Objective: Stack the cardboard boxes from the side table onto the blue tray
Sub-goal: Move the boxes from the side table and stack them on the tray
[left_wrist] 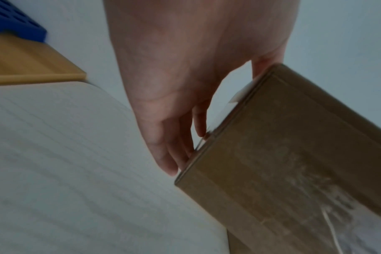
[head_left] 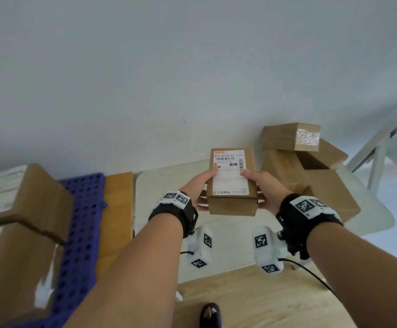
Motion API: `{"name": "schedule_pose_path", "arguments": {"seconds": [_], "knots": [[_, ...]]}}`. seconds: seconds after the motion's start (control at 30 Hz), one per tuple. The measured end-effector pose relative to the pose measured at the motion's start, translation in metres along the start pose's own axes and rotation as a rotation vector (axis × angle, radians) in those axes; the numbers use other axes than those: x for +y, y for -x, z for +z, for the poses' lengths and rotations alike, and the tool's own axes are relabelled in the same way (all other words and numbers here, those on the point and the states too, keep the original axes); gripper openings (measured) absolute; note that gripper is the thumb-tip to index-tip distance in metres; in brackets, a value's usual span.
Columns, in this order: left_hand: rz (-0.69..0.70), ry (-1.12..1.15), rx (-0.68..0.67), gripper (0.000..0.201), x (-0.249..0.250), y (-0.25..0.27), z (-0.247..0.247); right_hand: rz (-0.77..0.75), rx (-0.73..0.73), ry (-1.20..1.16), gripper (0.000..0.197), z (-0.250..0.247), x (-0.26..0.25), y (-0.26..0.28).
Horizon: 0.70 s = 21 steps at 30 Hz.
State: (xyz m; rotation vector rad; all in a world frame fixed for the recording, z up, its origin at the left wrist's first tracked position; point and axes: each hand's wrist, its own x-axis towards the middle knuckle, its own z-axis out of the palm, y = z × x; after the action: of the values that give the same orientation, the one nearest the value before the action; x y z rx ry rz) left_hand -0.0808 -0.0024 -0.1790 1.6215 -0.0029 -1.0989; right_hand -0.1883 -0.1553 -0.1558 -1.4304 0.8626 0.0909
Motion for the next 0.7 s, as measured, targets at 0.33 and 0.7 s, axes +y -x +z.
{"name": "schedule_pose_path", "arguments": {"seconds": [0.33, 0.7], "knots": [[0.102, -0.011, 0.088, 0.034, -0.039, 0.094, -0.005, -0.097, -0.033, 0.008, 0.047, 0.026, 0.028, 0.083], [0.201, 0.004, 0.223, 0.040, -0.037, 0.176, -0.063, -0.223, -0.085, 0.028, 0.047, 0.097, 0.001, 0.137]]}}
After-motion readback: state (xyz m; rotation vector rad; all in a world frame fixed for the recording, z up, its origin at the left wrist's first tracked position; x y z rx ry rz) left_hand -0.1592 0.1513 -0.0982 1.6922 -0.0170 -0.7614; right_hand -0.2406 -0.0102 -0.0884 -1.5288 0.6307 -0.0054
